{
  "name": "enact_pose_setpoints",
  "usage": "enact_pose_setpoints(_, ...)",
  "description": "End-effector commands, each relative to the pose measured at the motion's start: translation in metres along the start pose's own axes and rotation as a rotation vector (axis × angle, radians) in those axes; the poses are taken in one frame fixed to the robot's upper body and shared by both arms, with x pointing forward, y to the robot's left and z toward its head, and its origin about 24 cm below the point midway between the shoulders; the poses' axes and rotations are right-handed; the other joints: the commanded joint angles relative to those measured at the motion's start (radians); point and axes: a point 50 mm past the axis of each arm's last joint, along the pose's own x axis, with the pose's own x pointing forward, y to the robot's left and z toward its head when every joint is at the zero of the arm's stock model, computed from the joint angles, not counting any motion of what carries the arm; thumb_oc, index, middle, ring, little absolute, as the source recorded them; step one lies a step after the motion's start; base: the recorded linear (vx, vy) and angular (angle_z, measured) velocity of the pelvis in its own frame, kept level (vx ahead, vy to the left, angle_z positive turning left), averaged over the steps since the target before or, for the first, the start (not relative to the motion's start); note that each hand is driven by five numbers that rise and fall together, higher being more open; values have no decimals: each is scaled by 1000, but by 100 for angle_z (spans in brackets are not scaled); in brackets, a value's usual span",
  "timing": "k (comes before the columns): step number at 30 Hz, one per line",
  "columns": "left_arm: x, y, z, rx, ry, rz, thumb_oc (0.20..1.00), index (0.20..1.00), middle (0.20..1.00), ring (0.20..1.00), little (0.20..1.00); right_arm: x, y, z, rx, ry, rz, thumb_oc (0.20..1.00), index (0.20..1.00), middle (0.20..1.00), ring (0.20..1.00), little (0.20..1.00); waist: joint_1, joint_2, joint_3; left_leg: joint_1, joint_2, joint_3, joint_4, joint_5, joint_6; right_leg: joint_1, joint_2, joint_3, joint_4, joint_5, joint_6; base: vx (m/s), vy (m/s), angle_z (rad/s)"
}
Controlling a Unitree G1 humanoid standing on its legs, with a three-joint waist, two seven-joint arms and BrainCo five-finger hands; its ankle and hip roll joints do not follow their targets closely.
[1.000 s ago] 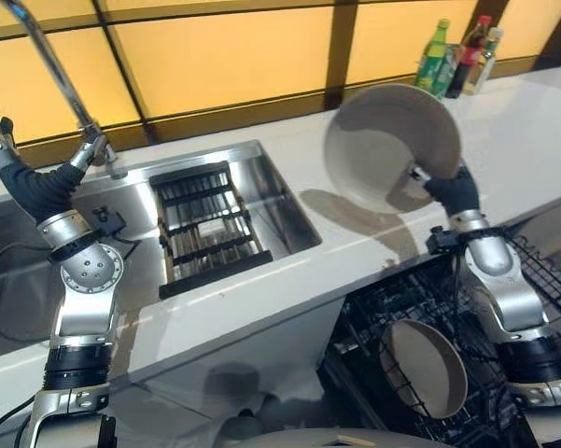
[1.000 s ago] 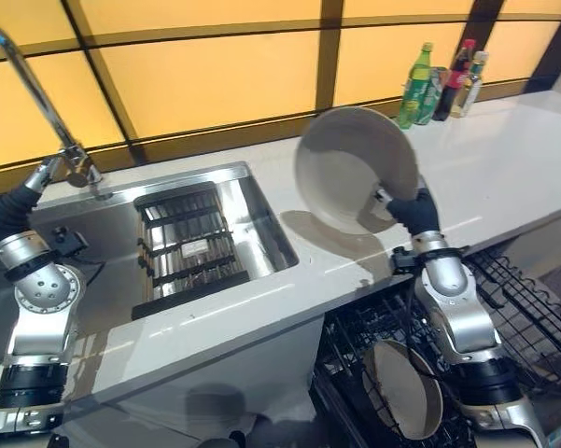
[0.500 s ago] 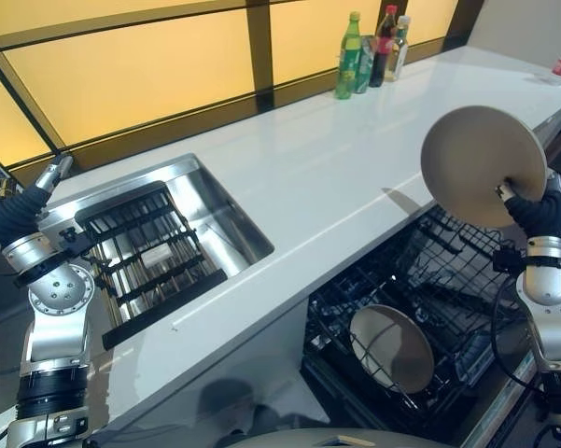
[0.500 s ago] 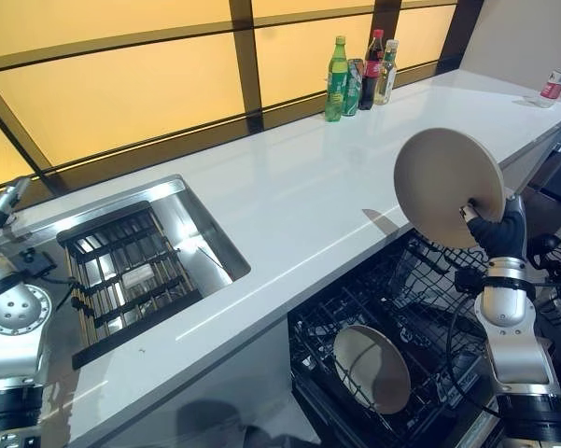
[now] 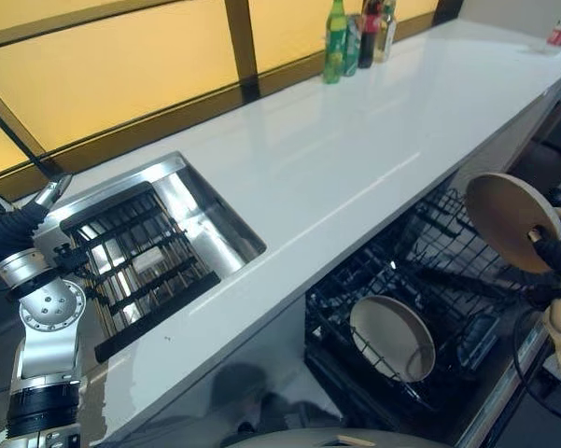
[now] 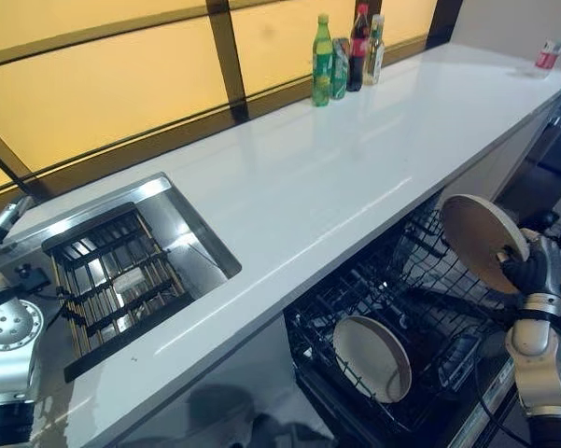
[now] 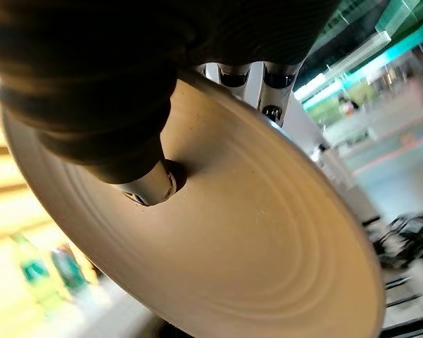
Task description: Pick up plates and place into dishwasher.
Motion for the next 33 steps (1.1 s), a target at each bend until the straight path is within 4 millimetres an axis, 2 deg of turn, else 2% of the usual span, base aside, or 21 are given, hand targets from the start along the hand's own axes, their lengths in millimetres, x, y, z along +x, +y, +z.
enact_pose_setpoints(1, 27, 2, 15, 29, -104, 31, 1000, 1000, 1000, 1000, 1000, 27, -33, 16, -126, -106, -132, 200, 200, 200, 200, 200, -22, -17, -13, -145, 35, -56, 5, 71, -41, -35, -91, -61, 79, -44, 61, -59, -13, -7)
enact_pose_setpoints(7, 35, -10, 25, 10, -140, 51, 1000, 1000, 1000, 1000, 1000, 35, -23, 17, -170, -92, -83, 200, 200, 200, 200, 200, -23, 6, 35, -183, 21, -70, 16, 70, -44, -78, -108, -56, 89, -40, 71, -100, 4, -4)
enact_pose_setpoints(12, 38, -16, 29, 4, -156, 49, 1000, 1000, 1000, 1000, 1000, 36, -6, 19, -166, -107, 47, 200, 200, 200, 200, 200, -15, 14, 63, -201, 11, -84, 27, 68, -42, -95, -121, -63, 101, -43, 75, -30, -4, 3)
enact_pose_setpoints(18, 54, -21, 38, -4, -192, 68, 1000, 1000, 1000, 1000, 1000, 40, 16, 31, -141, -145, 157, 200, 200, 200, 200, 200, -13, 21, 109, -233, 3, -89, 25, 76, -43, -135, -127, -65, 115, -43, 74, -83, -17, 4)
enact_pose_setpoints(25, 64, -24, 46, -5, -232, 87, 1000, 1000, 1000, 1000, 1000, 40, 29, 44, -105, -173, 186, 200, 200, 200, 200, 200, -11, 28, 157, -262, -2, -90, 28, 80, -39, -174, -131, -64, 130, -42, 74, -58, -29, 3)
enact_pose_setpoints(33, 67, -29, 51, -14, -249, 88, 1000, 1000, 1000, 1000, 1000, 34, 46, 52, -75, -184, 223, 200, 200, 200, 200, 200, -14, 47, 196, -275, -11, -87, 25, 82, -30, -209, -137, -59, 147, -41, 77, -14, 2, 2)
